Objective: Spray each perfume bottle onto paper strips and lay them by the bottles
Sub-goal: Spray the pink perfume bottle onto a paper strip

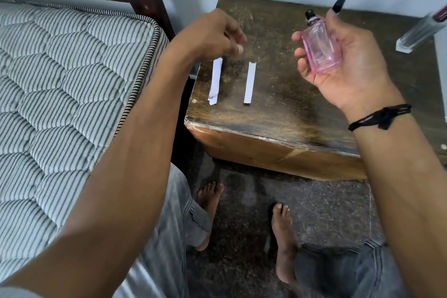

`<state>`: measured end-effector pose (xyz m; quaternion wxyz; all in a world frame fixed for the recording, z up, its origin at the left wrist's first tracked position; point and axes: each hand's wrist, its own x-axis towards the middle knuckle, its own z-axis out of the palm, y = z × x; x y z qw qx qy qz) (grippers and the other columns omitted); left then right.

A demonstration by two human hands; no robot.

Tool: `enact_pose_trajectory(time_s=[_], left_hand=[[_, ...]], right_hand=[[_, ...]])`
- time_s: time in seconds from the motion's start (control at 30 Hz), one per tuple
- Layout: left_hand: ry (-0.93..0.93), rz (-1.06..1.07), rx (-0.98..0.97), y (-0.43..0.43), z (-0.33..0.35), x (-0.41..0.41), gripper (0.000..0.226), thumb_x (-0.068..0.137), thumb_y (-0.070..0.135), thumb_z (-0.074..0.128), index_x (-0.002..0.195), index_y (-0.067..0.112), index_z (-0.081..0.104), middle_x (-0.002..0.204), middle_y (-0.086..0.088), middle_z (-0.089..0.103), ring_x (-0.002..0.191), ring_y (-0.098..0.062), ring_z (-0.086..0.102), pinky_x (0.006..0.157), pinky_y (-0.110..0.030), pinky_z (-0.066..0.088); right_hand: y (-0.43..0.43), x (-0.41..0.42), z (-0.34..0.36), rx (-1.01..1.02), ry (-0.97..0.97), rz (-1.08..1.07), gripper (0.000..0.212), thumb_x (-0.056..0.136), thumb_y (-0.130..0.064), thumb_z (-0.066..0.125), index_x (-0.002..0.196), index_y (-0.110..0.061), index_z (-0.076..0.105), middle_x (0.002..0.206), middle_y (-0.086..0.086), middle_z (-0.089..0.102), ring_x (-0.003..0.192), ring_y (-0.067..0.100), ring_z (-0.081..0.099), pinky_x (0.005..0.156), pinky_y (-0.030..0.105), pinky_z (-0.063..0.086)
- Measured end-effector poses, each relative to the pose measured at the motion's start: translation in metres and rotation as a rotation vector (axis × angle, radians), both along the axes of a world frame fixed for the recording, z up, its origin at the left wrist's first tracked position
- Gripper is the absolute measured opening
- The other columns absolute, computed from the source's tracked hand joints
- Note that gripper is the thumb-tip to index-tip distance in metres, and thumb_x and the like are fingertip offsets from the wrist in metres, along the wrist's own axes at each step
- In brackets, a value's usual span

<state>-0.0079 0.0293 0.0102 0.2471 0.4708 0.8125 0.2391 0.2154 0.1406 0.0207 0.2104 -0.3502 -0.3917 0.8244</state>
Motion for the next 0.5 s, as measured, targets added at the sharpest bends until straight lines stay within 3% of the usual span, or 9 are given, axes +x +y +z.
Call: enact_pose_trajectory(time_s=[0.17,0.27,0.5], left_hand=[[0.041,-0.16,-0.091,0.008,-0.006,0.012,0.02,0.088,0.029,0.074,0.108,0.028,0.077,0.109,0.012,0.072,0.101,-0.005,0.064,0.082,-0.017,0.044],[0.059,-0.163,-0.105,0.01,-0.006,0.014,0.02,0.088,0.03,0.074,0.107,0.03,0.077,0.109,0.013,0.073,0.1,-0.005,0.064,0.075,-0.014,0.04],[0.111,-0.143,-0.115,0.013,-0.011,0.023,0.02,0.083,0.034,0.079,0.099,0.023,0.078,0.09,0.012,0.057,0.093,-0.012,0.056,0.08,-0.023,0.037]], right_hand=[[-0.003,0.002,0.004,0.012,-0.021,-0.019,0.025,0.102,-0.034,0.059,0.113,-0.012,0.063,0.097,0.008,0.073,0.072,0.015,0.066,0.067,0.024,0.054],[-0.003,0.001,0.003,0.01,-0.026,-0.017,0.026,0.101,-0.034,0.06,0.114,-0.011,0.063,0.097,0.008,0.073,0.071,0.015,0.066,0.065,0.025,0.053],[-0.003,-0.003,-0.002,0.012,-0.038,0.013,0.028,0.1,-0.034,0.063,0.115,-0.011,0.061,0.1,0.009,0.073,0.072,0.015,0.066,0.064,0.025,0.052]])
